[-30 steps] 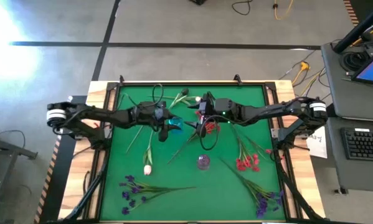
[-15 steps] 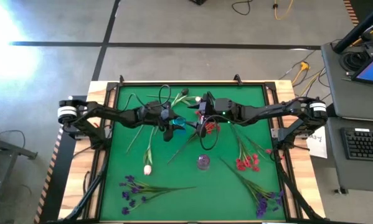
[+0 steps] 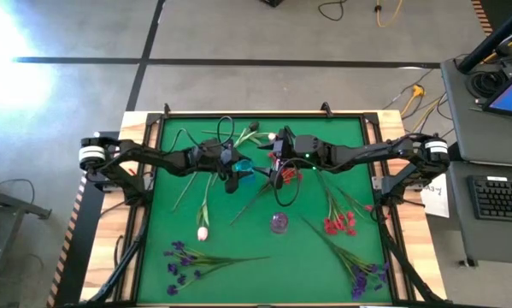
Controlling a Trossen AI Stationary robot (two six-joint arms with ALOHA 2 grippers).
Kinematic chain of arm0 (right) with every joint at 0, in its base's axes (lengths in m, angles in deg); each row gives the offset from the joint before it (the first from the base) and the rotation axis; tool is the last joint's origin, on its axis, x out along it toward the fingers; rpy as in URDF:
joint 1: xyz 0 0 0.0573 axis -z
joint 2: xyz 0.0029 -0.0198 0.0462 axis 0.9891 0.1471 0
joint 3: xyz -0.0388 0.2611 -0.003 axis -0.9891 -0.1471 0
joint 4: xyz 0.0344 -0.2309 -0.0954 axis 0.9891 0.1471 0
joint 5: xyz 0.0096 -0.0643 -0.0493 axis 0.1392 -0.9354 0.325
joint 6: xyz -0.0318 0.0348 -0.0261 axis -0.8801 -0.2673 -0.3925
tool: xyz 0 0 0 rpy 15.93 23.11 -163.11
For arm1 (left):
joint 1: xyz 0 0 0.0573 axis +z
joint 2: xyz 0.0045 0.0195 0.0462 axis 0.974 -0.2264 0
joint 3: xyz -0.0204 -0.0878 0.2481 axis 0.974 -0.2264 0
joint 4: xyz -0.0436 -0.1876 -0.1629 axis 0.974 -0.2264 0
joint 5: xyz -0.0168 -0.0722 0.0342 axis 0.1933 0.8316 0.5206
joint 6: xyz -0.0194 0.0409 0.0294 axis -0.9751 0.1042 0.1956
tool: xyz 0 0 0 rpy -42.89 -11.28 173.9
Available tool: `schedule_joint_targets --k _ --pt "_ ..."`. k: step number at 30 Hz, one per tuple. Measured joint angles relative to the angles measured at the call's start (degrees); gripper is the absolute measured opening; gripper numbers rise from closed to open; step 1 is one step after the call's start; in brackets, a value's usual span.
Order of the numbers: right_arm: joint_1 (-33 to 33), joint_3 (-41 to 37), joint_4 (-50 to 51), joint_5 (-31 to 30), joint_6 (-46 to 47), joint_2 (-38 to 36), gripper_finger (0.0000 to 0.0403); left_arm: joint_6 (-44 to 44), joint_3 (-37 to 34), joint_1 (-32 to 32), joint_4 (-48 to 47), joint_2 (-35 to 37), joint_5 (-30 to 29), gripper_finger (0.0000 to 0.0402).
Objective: Sort flowers into vase by color
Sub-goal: Adjust the blue vase, then put the right black tulip into the blue vase
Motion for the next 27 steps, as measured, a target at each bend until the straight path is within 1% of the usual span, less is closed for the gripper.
schedule_joint_targets --k 4,8,12,18,20,24,25,27 --pt "0.0 0.0 0.1 0.0 0.0 0.0 0.0359 -0.6 0.0 0.0 -0.6 0.3 0.0 0.0265" --pt "0.0 0.0 0.4 0.0 0.4 0.0 0.0359 -0.7 0.0 0.0 -2.8 2.9 0.0 0.0282" --pt "0.0 0.0 0.8 0.0 0.6 0.0 0.0359 -0.7 -0.1 0.0 -6.8 8.4 0.0 0.0288" --pt "0.0 0.0 0.8 0.0 0.7 0.0 0.0359 0.0 -0.1 0.2 -15.2 20.1 -0.3 0.0288" --pt "0.0 0.0 0.8 0.0 0.9 0.0 0.0359 0.0 -0.1 0.4 -18.0 24.2 -3.1 0.0288" --pt "0.0 0.0 0.8 0.0 0.9 0.0 0.0359 2.3 0.8 2.1 -25.8 30.1 -17.0 0.0287" --pt "0.0 0.0 0.8 0.0 0.9 0.0 0.0359 2.5 1.2 3.3 -27.9 30.7 -18.2 0.0287" --pt "0.0 0.0 0.8 0.0 0.9 0.0 0.0359 2.5 1.8 6.8 -30.1 30.9 -16.5 0.0287"
